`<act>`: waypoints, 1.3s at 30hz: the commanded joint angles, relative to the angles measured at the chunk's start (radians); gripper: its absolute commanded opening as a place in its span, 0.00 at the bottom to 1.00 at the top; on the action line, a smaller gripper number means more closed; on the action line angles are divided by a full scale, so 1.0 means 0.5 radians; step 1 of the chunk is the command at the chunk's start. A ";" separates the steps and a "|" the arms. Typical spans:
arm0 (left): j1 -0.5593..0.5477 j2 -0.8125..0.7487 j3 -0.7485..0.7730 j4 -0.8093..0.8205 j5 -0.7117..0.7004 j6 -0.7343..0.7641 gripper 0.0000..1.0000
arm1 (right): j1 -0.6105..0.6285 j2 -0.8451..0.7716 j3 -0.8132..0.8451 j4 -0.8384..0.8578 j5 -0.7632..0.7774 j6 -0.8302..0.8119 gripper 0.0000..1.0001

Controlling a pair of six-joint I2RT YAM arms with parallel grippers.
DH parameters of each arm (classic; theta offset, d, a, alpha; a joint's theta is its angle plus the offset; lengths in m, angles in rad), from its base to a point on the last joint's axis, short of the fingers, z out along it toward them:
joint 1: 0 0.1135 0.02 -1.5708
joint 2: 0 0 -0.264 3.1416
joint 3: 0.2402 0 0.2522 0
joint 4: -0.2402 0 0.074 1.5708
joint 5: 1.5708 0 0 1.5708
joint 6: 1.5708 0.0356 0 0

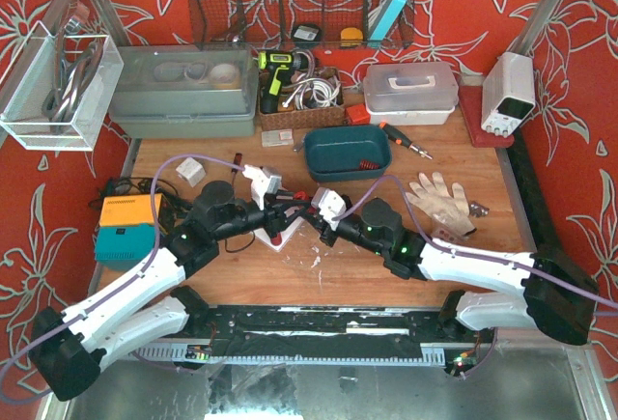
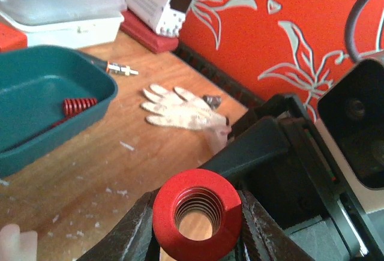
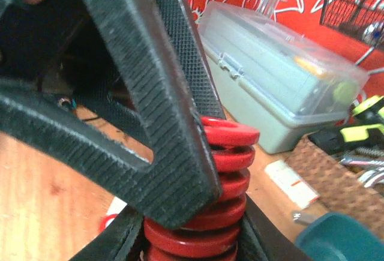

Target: Install the large spring

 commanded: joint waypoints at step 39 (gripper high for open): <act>0.135 0.942 0.800 -0.855 -1.301 0.204 0.00 | -0.335 -0.520 -0.061 -1.030 0.957 0.626 0.99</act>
